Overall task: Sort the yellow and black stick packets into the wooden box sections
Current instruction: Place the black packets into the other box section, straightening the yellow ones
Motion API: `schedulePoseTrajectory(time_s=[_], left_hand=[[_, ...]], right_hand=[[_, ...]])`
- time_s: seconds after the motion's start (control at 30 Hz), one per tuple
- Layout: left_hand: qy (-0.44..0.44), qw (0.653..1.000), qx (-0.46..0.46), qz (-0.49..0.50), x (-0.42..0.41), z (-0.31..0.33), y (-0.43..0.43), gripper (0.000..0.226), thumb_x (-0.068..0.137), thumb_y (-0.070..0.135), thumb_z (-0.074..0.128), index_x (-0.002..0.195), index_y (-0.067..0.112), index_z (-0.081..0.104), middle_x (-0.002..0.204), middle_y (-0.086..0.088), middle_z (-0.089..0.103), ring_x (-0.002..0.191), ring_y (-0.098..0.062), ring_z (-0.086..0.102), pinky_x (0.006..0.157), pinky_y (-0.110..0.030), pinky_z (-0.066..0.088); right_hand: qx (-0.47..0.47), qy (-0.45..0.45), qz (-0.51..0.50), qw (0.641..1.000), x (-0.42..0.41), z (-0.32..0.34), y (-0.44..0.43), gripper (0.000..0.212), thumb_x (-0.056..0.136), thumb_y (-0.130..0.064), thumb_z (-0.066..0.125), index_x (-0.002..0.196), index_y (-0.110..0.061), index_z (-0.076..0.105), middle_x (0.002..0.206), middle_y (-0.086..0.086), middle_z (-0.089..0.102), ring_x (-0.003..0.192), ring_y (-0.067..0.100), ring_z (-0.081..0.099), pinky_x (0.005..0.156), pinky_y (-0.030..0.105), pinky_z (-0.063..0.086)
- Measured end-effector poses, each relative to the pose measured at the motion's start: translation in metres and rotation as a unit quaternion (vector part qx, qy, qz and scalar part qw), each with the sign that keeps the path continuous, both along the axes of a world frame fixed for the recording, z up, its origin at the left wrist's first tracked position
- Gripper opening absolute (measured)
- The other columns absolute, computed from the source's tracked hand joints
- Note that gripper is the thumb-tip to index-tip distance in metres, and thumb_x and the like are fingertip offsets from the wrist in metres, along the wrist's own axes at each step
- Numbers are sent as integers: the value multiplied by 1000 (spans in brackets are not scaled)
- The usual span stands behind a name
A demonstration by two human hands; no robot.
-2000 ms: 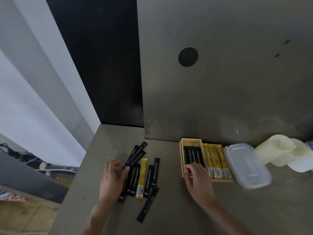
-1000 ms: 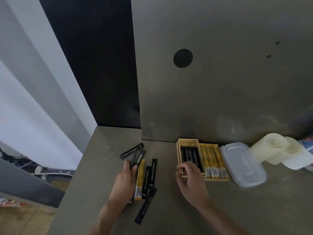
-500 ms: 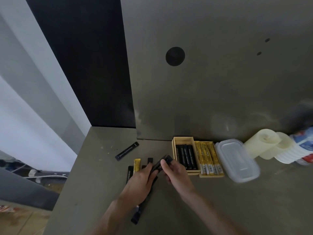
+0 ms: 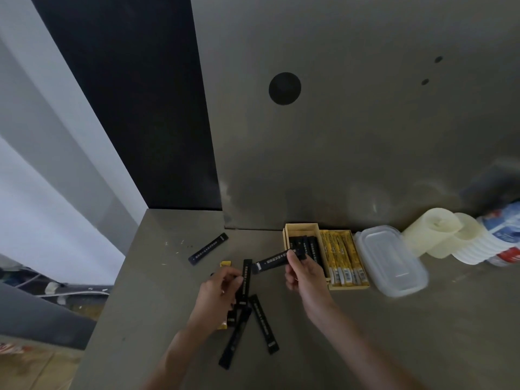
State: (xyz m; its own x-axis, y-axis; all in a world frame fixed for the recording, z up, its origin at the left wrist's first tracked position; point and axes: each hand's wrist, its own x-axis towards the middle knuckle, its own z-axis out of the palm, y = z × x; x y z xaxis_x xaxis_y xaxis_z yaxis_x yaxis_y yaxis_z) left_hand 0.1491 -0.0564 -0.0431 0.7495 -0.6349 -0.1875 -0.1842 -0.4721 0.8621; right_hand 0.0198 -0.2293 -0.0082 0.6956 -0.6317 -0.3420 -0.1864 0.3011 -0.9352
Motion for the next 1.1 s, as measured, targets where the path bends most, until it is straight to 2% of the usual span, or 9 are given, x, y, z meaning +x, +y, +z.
schedulePoseTrajectory(time_s=[0.1,0.17,0.3,0.47,0.6,0.67,0.77,0.9,1.1], left_hand=[[5,998,-33,46,1,5,-1,24,102,38,48,92,25,65,68,3,66,59,-8,62,61,-37,54],[58,995,-80,27,-3,17,-6,30,98,44,46,95,22,67,73,2,68,63,-10,64,58,-30,53],[79,992,-80,-63,-13,33,-19,15,98,27,58,105,23,72,75,6,71,60,-6,65,57,-20,54],[95,993,-73,-2,-14,26,-22,19,101,21,54,92,18,70,63,0,66,55,-12,63,55,-30,57],[74,994,-72,-22,-23,28,-22,19,103,27,47,103,19,65,84,-6,70,65,-19,71,54,-30,58],[88,993,-73,-14,-27,28,-25,22,103,31,46,106,18,63,86,-6,70,65,-18,72,55,-31,59],[114,991,-69,-6,-25,26,-25,20,103,27,49,109,15,64,83,-9,72,65,-17,72,60,-35,61],[155,984,-83,-31,-24,27,-21,18,101,18,52,109,14,68,83,-10,73,64,-15,68,58,-28,58],[172,981,-86,-35,-28,28,-23,19,96,6,59,112,11,69,86,-10,77,66,-15,71,62,-26,60]], right_hand=[[5,2,0,1000,-3,-1,-3,28,95,-38,63,91,-10,60,66,-3,55,59,11,49,58,26,42],[-11,-1,14,1000,-4,0,-1,28,94,-37,63,89,-9,60,64,-3,54,58,11,48,57,25,41],[-34,4,34,999,-3,4,6,26,94,-36,65,83,-12,63,61,-5,55,56,9,50,57,23,42],[-58,19,26,998,-5,5,4,30,94,-37,66,78,-12,62,60,-5,56,58,10,52,59,24,44],[-90,29,43,995,-6,5,9,31,94,-33,68,79,-7,63,63,0,56,60,14,53,57,20,46],[-91,33,55,994,-5,4,12,32,94,-32,67,81,-3,65,64,0,57,61,13,54,57,20,46],[-59,44,51,996,-3,3,14,25,96,-31,64,86,-10,72,64,-4,59,61,9,55,59,21,47],[-11,38,27,999,-5,0,7,23,97,-30,63,99,-10,75,69,-2,60,64,10,57,62,25,49],[55,28,-12,998,-7,-3,1,25,95,-28,65,97,-4,73,70,1,60,66,13,57,64,29,52]])
